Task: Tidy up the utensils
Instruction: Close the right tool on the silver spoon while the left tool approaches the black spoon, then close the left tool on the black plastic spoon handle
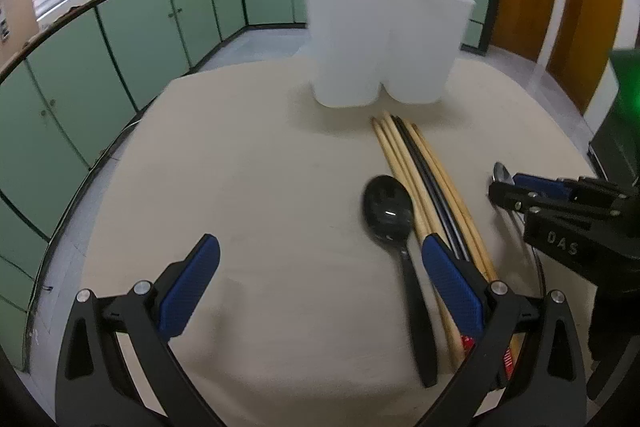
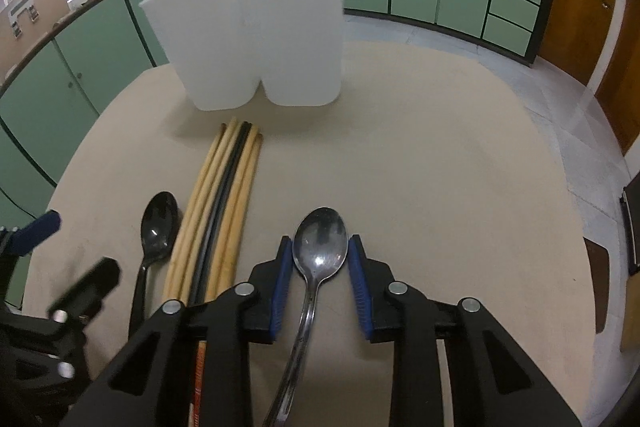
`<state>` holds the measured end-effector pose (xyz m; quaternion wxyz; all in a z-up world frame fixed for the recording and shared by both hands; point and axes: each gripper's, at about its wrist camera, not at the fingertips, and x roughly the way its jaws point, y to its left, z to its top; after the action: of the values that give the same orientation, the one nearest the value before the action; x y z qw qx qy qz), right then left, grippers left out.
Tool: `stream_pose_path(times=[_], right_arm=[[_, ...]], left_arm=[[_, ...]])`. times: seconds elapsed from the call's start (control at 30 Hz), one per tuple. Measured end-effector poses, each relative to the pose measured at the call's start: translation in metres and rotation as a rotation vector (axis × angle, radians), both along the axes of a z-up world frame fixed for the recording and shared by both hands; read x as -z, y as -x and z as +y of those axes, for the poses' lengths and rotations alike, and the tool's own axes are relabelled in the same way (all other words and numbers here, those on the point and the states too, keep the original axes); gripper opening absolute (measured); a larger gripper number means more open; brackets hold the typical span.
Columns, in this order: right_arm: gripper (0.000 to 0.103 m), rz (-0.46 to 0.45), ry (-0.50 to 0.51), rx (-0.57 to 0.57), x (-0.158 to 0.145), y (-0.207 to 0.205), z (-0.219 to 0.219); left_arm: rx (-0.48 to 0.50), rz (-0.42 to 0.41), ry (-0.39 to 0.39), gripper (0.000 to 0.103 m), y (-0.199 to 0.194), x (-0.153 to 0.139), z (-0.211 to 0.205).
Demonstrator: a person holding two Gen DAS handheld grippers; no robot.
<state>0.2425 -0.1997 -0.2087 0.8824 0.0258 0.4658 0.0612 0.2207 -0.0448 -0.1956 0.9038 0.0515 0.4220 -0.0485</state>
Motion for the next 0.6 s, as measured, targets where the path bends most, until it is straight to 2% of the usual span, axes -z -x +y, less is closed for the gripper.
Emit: stream_pose_path(times=[0.23, 0.3, 0.4, 0.47, 0.6], right_arm=[[0.028, -0.01, 0.021, 0.001, 0.001, -0.003, 0.007], [0.028, -0.017, 0.033, 0.0, 0.002, -0.002, 0.01], [0.028, -0.019, 0.025, 0.005, 0.004, -0.001, 0.012], [0.028, -0.021, 0.023, 0.006, 0.005, 0.001, 0.009], [0.028, -0.025, 0.032, 0.003, 0.005, 0.001, 0.01]], left_arm=[[-0.009, 0.066, -0.08, 0.099, -0.015, 0.028, -0.015], [-0.024, 0.065, -0.059, 0.099, -0.016, 0.028, -0.01], [-0.096, 0.043, -0.09, 0.099, -0.017, 0.025, 0.002], [-0.125, 0.054, -0.061, 0.099, -0.019, 0.026, 0.011], [-0.119, 0.057, -0.048, 0.098, -0.02, 0.025, 0.012]])
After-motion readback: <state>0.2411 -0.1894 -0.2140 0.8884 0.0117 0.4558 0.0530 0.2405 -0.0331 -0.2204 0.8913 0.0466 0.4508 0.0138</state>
